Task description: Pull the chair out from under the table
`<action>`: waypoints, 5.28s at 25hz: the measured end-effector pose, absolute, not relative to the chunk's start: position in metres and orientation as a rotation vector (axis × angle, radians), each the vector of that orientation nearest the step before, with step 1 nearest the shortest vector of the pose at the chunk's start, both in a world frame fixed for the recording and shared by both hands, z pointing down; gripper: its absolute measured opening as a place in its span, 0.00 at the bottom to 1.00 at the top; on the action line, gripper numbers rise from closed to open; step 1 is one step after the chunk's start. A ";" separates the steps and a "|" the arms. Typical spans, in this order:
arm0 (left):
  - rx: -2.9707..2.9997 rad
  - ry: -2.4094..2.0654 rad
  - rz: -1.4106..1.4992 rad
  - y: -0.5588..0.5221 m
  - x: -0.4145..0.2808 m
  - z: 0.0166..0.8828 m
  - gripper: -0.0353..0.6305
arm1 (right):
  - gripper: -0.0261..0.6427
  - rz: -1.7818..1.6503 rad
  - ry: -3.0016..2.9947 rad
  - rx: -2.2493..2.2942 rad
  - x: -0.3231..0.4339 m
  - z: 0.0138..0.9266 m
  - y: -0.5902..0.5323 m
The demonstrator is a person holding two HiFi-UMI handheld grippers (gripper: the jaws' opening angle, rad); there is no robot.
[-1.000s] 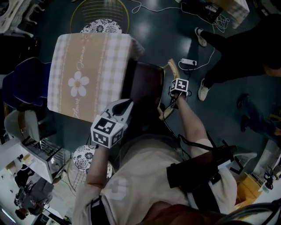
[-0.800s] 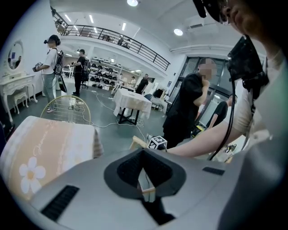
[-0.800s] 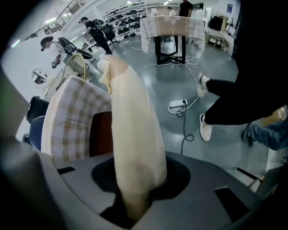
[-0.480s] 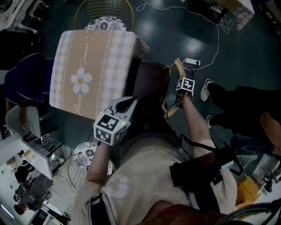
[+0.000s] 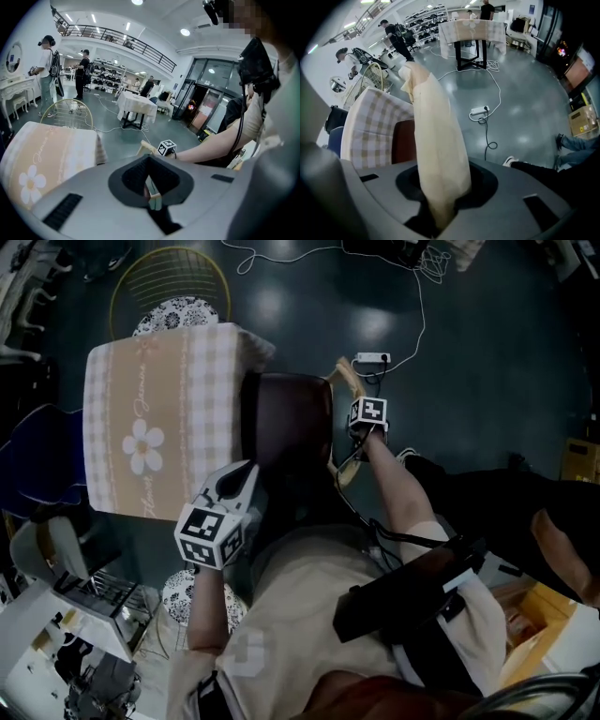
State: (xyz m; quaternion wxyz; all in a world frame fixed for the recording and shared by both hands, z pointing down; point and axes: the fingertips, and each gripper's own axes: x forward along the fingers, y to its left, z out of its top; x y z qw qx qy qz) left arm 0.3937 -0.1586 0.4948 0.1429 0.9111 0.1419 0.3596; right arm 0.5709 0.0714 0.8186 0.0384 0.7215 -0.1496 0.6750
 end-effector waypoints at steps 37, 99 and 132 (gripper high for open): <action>2.618 0.459 1.073 -0.161 0.394 0.499 0.06 | 0.21 2.087 -0.376 2.275 0.575 0.821 0.102; 2.620 0.548 1.128 -0.125 0.422 0.492 0.06 | 0.22 2.116 -0.320 2.332 0.609 0.807 0.164; 2.584 0.586 1.204 -0.103 0.435 0.505 0.06 | 0.22 2.096 -0.376 2.309 0.633 0.801 0.203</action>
